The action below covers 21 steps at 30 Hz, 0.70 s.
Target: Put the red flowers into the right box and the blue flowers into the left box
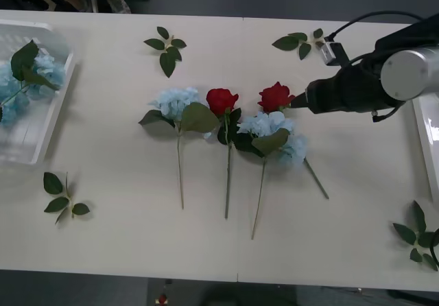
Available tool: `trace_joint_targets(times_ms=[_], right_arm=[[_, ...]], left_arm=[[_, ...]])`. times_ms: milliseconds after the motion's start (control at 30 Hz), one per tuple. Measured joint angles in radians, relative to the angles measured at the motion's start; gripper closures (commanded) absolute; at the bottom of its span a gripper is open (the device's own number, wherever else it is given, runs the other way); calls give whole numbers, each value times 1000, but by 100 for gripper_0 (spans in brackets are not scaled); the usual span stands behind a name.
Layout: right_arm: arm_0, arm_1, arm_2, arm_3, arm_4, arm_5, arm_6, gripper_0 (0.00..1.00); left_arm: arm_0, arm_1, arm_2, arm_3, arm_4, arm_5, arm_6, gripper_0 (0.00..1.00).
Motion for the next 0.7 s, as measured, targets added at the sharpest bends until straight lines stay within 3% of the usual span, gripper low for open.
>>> trace_joint_targets(times_ms=[167, 367, 533, 700], right_arm=[[-32, 59, 32, 44, 71, -1, 0, 4], [-51, 100, 71, 84, 146, -23, 0, 4], [-75, 103, 125, 141, 155, -52, 0, 4], [-84, 103, 143, 165, 181, -51, 0, 4]], left_arm=[[0, 0, 0, -20, 151, 34, 0, 13], [0, 0, 83, -143, 442, 203, 0, 13], [0, -21, 118, -220, 655, 213, 0, 14], [-9, -97, 118, -230, 698, 235, 67, 14]])
